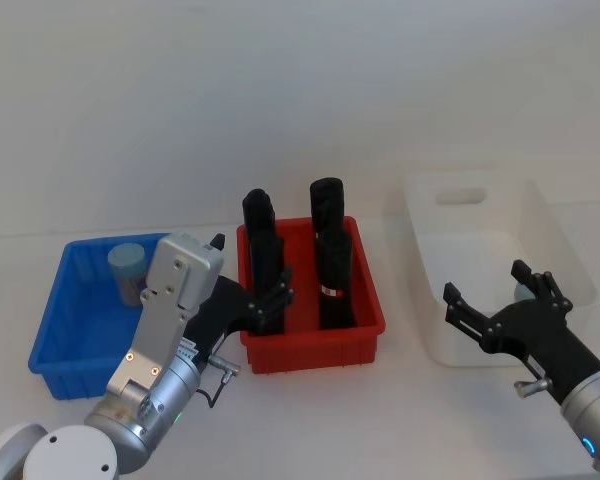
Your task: Pick the cotton swabs from the blue box and place them into the white box.
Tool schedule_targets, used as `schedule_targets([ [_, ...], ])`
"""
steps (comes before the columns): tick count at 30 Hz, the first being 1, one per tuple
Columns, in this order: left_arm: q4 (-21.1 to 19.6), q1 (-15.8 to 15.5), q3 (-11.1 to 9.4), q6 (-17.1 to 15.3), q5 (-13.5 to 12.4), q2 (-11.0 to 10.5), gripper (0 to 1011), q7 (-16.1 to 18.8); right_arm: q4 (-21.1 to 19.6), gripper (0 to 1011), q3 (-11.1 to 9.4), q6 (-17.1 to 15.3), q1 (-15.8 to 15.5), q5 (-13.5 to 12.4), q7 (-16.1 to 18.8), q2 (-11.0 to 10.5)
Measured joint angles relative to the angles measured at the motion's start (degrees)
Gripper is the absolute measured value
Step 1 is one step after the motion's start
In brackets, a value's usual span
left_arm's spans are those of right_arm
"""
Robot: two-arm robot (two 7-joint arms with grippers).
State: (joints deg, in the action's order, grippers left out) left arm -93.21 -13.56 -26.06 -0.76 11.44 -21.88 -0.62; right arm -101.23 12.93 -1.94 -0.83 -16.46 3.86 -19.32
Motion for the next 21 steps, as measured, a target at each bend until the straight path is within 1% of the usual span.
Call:
schedule_targets([
  [9, 0.0, -0.03, 0.04, 0.0, 0.03, -0.01, 1000, 0.0, 0.98, 1002, 0.01, 0.05, 0.62, 0.16, 1.12, 0.31],
  [15, 0.03, -0.03, 0.04, -0.02, 0.05, -0.01, 1000, 0.0, 3.32, 1001, 0.22, 0.04, 2.23, 0.96, 2.78, 1.09],
  [21, 0.04, -0.03, 0.04, -0.04, 0.05, -0.01, 1000, 0.0, 6.78, 1002, 0.55, 0.14, 4.69, 2.13, 5.08, 2.22],
])
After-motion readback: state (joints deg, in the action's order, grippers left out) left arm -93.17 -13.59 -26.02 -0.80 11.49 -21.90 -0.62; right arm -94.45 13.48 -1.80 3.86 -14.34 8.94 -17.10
